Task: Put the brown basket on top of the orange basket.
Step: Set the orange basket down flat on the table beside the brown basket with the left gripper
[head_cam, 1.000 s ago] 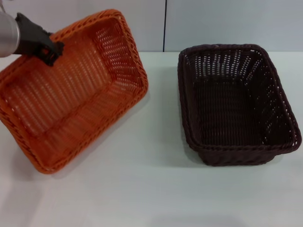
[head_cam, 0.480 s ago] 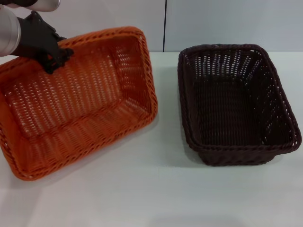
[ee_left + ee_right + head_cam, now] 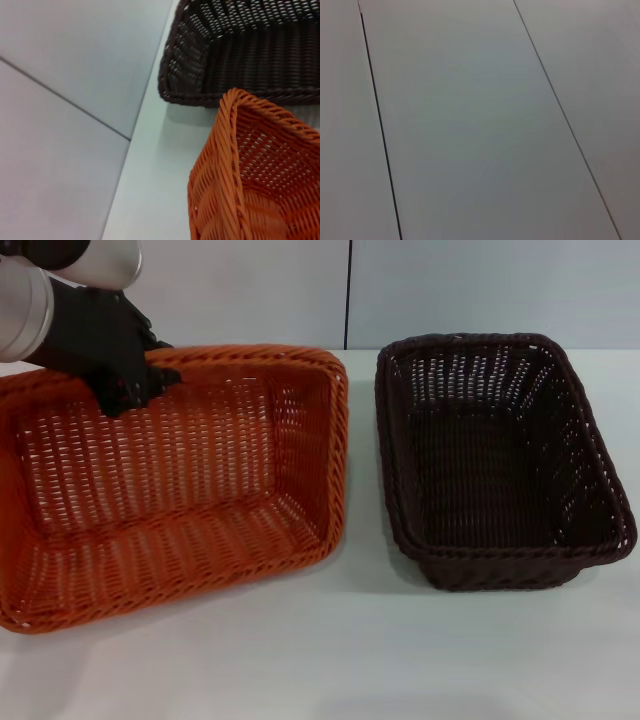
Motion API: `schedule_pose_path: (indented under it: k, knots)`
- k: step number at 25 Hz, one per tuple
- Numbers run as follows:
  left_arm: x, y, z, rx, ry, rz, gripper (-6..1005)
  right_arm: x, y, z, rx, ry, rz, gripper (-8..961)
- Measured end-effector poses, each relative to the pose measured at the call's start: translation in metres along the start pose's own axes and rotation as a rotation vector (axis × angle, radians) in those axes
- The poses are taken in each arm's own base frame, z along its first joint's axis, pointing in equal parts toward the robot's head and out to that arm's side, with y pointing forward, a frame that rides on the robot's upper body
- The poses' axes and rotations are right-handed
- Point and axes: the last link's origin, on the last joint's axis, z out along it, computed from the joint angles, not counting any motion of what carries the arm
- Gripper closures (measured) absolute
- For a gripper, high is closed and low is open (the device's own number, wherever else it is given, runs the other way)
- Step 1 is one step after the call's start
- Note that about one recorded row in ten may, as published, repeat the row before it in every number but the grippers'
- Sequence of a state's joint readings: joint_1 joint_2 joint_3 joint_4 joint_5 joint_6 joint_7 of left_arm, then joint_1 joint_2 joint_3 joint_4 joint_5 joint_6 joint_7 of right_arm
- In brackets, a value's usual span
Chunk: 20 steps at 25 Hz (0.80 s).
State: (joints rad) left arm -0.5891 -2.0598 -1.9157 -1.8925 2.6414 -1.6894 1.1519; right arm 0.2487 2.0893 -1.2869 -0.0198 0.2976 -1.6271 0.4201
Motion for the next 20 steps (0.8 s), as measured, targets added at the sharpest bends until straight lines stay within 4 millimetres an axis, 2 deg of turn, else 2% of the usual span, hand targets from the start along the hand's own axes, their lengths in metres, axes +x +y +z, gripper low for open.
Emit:
schedule_pose_path:
  k: [6, 10, 16, 19, 20]
  knots:
    - [0.005, 0.001, 0.005, -0.029, 0.024, 0.012, 807, 0.000, 0.000, 0.000, 0.000, 0.001, 0.000, 123]
    - [0.004, 0.002, 0.024, -0.092, 0.019, -0.008, 793, 0.000, 0.000, 0.001, 0.000, 0.001, 0.001, 123]
    - [0.004, -0.001, 0.042, -0.124, 0.029, -0.001, 771, 0.000, 0.000, 0.001, -0.001, -0.001, 0.001, 123]
    - [0.004, -0.005, 0.055, -0.146, 0.032, -0.011, 760, 0.000, 0.000, 0.002, -0.002, -0.002, 0.000, 123]
    - [0.003, -0.008, 0.066, -0.159, 0.029, -0.026, 757, 0.000, 0.000, 0.002, -0.003, -0.003, 0.000, 123]
